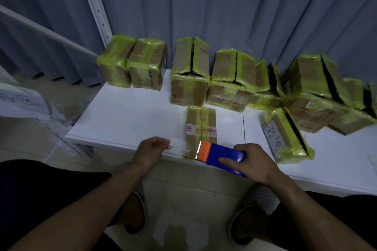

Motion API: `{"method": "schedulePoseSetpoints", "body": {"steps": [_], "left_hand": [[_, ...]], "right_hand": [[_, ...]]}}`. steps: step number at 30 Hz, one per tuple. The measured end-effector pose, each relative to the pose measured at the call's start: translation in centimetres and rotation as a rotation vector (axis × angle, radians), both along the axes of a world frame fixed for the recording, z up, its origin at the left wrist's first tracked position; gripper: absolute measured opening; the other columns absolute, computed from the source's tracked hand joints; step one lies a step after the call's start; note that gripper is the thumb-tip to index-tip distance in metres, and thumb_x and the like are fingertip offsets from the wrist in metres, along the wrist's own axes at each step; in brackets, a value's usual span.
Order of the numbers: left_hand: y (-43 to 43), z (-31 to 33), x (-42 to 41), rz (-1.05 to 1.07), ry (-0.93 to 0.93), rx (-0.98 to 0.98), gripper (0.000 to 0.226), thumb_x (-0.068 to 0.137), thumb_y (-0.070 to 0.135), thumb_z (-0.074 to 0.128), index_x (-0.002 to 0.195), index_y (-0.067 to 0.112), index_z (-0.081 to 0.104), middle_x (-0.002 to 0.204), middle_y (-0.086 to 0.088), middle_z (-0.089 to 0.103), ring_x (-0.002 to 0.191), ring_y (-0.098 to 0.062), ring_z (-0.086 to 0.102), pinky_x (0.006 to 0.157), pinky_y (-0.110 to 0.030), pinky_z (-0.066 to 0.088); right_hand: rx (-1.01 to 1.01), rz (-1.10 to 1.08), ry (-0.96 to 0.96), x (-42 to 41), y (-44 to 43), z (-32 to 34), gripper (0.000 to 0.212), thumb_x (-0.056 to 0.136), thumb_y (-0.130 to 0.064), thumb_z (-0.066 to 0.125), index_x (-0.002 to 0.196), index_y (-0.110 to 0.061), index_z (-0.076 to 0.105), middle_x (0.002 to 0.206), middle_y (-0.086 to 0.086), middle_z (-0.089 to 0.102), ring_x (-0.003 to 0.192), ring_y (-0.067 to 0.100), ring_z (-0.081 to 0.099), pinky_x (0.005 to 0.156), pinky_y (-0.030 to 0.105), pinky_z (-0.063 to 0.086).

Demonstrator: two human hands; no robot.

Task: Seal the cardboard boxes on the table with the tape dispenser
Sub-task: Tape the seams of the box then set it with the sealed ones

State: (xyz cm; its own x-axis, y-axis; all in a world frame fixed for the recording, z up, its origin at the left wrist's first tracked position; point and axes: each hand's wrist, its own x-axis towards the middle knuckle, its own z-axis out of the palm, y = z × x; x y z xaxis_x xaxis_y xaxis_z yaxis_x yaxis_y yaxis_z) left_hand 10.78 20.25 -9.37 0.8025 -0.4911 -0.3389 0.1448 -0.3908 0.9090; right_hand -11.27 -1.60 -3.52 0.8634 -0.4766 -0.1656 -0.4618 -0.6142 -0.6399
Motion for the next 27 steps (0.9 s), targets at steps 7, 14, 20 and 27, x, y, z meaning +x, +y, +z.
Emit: {"method": "schedulePoseSetpoints", "body": {"steps": [7,14,20,27], "left_hand": [[-0.8,-2.7,-0.5,0.072,0.065,-0.007,0.005,0.087,0.011,0.073,0.090,0.015,0.074,0.091,0.004,0.073,0.083,-0.005,0.065,0.068,-0.016,0.048],[-2.1,-4.5,-0.5,0.059,0.065,0.057,0.009,0.088,0.014,0.073,0.096,0.015,0.072,0.090,0.008,0.068,0.082,-0.003,0.062,0.060,-0.003,0.043],[-3.6,-6.1,-0.6,0.022,0.073,0.109,0.015,0.090,0.019,0.071,0.104,0.014,0.070,0.105,-0.002,0.069,0.099,-0.017,0.063,0.084,-0.024,0.045],[-5.4,-7.2,-0.9,-0.110,0.108,0.156,0.037,0.094,0.030,0.066,0.128,0.014,0.067,0.130,-0.002,0.065,0.118,-0.017,0.060,0.103,-0.029,0.044]], "right_hand": [[-0.189,0.039,0.110,1.5,-0.1,-0.2,0.054,0.076,-0.080,0.065,0.073,-0.026,0.064,0.065,-0.010,0.067,0.060,0.003,0.065,0.057,0.024,0.054],[-0.319,0.048,0.229,3.1,-0.1,0.2,0.052,0.077,-0.081,0.064,0.075,-0.029,0.061,0.066,-0.012,0.063,0.064,0.004,0.062,0.055,0.022,0.044],[-0.318,0.005,0.278,4.0,0.0,-0.1,0.053,0.075,-0.081,0.066,0.086,-0.029,0.064,0.070,-0.015,0.059,0.067,0.003,0.059,0.053,0.020,0.039],[-0.293,-0.015,0.321,4.7,0.0,-0.4,0.061,0.074,-0.080,0.068,0.102,-0.026,0.069,0.082,-0.013,0.062,0.075,0.008,0.062,0.054,0.020,0.040]]}}
